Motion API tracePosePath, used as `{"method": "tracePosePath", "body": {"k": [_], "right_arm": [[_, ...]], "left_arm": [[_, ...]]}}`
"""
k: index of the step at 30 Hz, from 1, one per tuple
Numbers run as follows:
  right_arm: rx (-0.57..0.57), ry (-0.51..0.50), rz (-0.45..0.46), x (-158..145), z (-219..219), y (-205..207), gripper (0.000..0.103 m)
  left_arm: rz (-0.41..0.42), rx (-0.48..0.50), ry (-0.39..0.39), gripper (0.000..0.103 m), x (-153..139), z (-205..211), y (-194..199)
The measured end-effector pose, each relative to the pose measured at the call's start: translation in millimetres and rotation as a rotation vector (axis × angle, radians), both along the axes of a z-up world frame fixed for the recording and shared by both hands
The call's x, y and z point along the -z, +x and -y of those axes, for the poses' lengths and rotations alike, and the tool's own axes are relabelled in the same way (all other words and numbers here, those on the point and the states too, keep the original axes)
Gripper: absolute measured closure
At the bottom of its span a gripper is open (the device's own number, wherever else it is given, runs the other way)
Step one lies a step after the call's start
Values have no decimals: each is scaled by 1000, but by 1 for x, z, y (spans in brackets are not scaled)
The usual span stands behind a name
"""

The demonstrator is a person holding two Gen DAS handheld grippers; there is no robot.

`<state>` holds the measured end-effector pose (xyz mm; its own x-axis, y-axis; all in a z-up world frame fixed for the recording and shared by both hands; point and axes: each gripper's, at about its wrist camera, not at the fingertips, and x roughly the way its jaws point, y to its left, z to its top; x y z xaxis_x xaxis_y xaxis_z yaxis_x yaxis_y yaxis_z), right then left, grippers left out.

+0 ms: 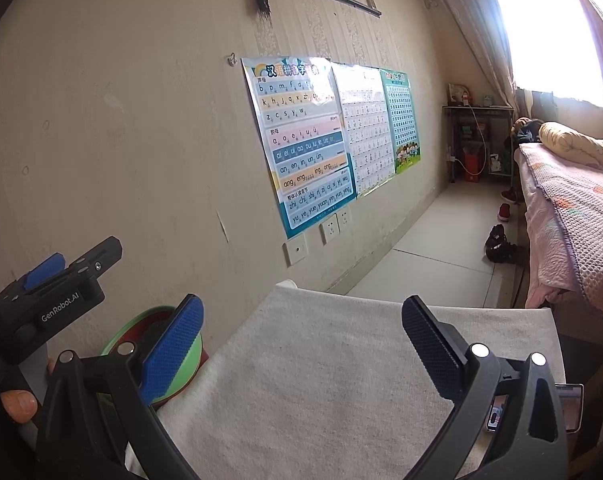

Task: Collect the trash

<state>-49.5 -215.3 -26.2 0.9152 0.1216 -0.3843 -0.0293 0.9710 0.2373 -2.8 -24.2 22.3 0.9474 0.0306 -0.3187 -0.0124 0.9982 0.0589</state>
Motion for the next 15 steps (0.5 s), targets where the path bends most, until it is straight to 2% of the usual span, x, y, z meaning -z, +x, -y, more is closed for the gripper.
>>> {"method": "tracePosePath", "body": {"k": [15], "right_arm": [[1, -2, -5, 2, -2, 1, 7]], "left_arm": [[-10, -7, 1, 5, 4, -2, 2]]}}
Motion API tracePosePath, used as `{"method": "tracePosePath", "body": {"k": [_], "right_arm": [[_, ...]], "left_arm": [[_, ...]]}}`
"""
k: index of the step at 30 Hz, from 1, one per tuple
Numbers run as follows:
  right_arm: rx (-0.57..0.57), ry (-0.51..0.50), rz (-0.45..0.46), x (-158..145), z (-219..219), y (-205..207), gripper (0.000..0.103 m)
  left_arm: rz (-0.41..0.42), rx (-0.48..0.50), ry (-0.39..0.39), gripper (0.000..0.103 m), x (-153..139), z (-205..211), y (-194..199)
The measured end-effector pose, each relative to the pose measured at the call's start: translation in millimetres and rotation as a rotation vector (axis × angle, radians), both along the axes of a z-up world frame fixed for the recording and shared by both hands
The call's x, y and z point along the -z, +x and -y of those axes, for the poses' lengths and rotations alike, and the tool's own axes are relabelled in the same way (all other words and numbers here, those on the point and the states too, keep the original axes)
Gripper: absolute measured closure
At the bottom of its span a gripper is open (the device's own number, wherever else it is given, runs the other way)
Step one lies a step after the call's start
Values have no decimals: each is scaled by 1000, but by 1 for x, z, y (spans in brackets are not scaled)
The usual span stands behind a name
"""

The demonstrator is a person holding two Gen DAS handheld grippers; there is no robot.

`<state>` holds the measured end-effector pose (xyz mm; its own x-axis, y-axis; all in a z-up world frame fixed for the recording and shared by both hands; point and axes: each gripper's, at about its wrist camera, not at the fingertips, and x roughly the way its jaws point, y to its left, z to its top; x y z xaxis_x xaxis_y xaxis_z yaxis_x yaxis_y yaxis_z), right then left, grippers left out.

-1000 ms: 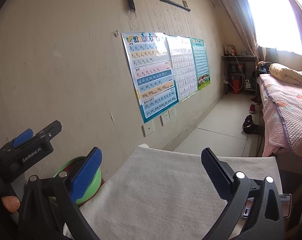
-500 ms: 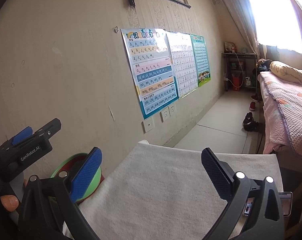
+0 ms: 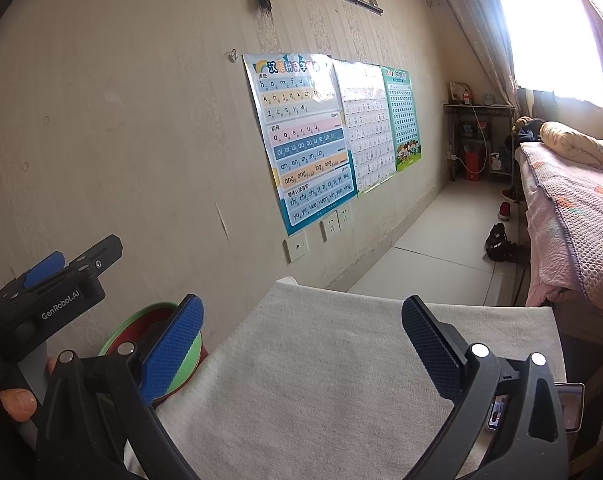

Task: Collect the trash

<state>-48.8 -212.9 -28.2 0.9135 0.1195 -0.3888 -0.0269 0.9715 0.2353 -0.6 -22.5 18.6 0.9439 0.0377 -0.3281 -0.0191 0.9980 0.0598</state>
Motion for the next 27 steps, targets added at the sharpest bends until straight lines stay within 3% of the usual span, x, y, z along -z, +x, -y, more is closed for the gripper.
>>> {"method": "tracePosePath", "body": {"k": [18, 23, 27], "right_arm": [[-4, -7, -53, 14, 0, 2, 7], [24, -23, -149, 36, 4, 12, 7], [77, -88, -291, 75, 8, 22, 7]], "left_arm": [[-1, 15, 15, 5, 0, 1, -3], [-52, 40, 14, 5, 6, 2, 3], [-113, 71, 11, 5, 19, 0, 5]]}}
